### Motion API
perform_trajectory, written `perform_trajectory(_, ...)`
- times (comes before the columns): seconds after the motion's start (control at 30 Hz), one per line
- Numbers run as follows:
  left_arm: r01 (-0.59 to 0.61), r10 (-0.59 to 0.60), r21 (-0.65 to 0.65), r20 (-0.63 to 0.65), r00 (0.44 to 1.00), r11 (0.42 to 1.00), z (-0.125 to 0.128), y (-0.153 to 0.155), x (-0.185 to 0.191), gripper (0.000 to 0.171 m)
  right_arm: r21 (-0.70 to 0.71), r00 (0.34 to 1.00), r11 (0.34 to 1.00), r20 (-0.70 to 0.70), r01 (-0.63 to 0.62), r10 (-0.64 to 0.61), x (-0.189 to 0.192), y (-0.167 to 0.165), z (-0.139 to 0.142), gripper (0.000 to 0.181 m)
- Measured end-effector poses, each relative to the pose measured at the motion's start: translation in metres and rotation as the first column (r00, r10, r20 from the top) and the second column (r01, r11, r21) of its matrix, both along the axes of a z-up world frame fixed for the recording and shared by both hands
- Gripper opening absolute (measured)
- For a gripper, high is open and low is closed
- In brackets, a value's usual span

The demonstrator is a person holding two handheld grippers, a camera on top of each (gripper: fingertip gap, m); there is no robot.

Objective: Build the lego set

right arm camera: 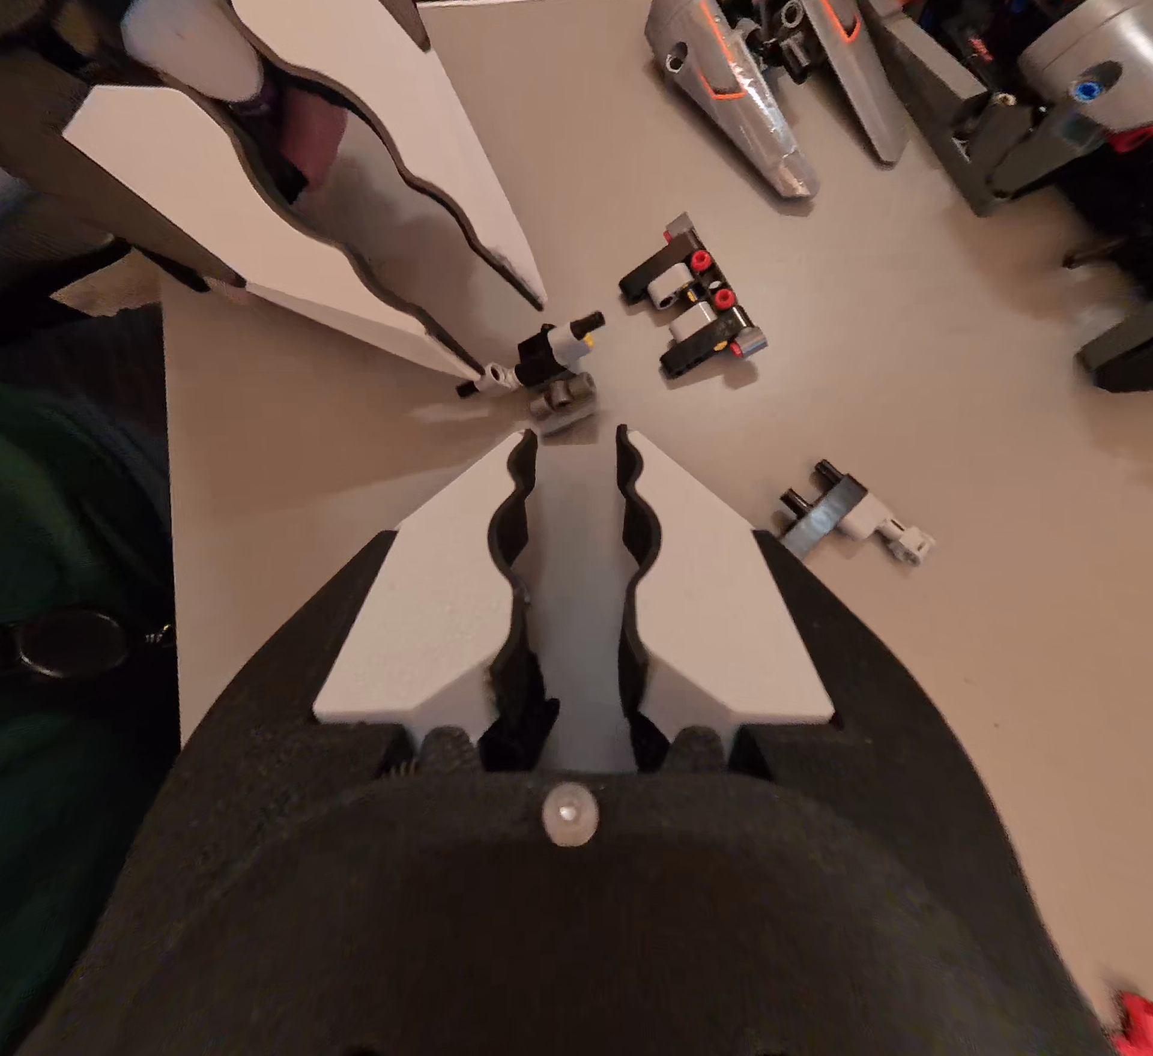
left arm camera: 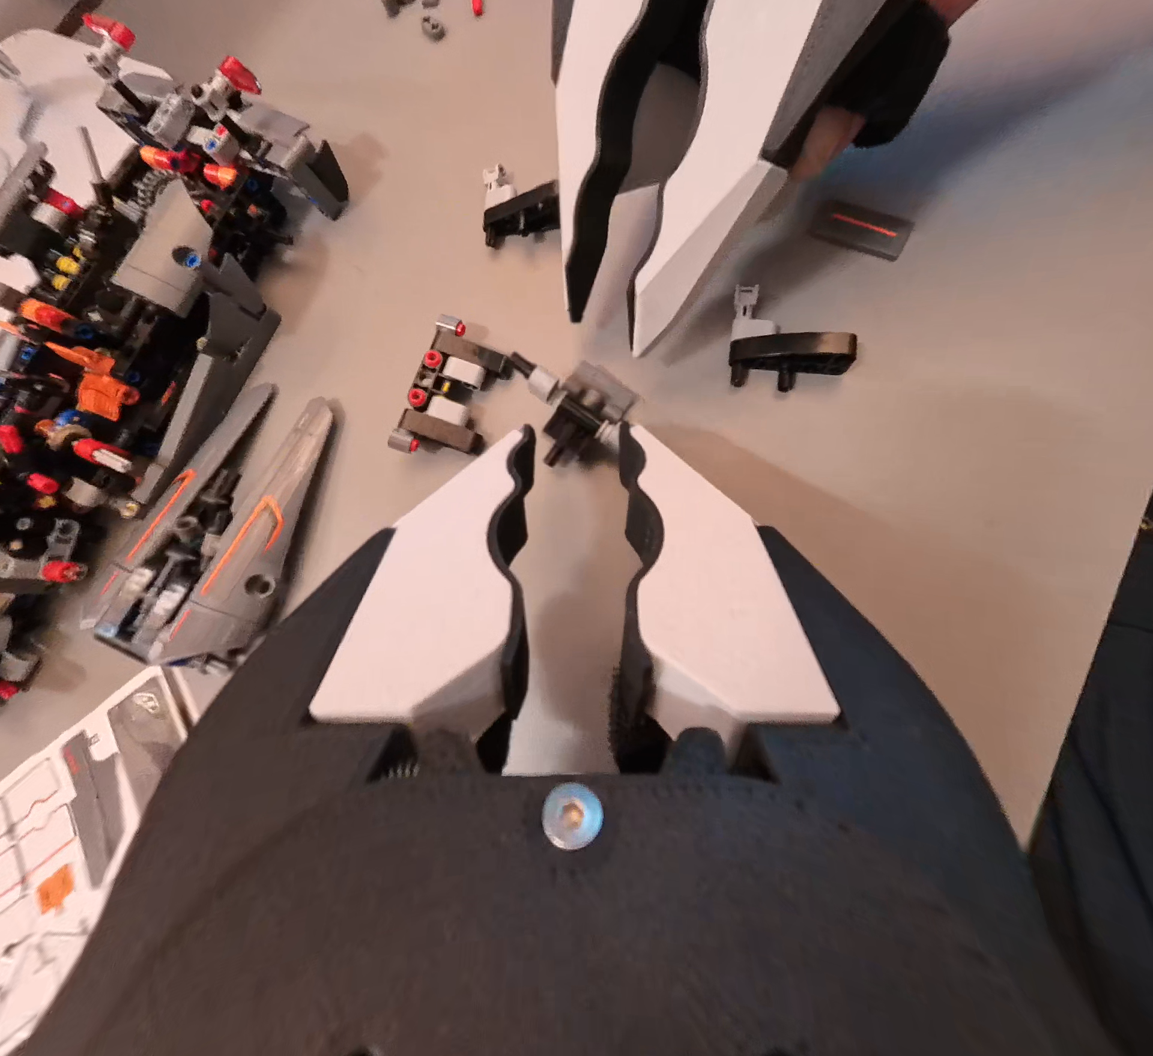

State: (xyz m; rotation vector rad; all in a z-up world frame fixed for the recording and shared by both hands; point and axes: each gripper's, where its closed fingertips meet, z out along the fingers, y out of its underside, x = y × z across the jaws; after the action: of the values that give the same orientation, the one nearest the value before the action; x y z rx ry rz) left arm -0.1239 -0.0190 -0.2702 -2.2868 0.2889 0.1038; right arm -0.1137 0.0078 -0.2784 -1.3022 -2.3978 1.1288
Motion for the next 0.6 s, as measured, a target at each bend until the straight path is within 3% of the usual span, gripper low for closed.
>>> perform_trajectory(0.17, -0.024, 0.024, -0.058, -0.006, 1.0, 0.998, -0.009, 0.001, 0.002, 0.02, 0.066, 0.999, 0.997, 0.012, -0.044, 0.044, -0.005, -0.011, -0.014, 0.021)
perform_trajectory(0.37, -0.008, 0.008, -0.049, -0.006, 1.0, 0.999, -0.012, 0.003, 0.001, 0.016, 0.088, 0.999, 0.995, 0.004, -0.042, 0.042, -0.014, -0.01, -0.011, 0.027)
perform_trajectory(0.6, 0.012, -0.013, -0.027, -0.012, 1.0, 1.0, -0.013, 0.003, 0.004, 0.016, 0.095, 0.997, 0.993, 0.028, -0.068, 0.065, -0.019, -0.011, -0.013, 0.015)
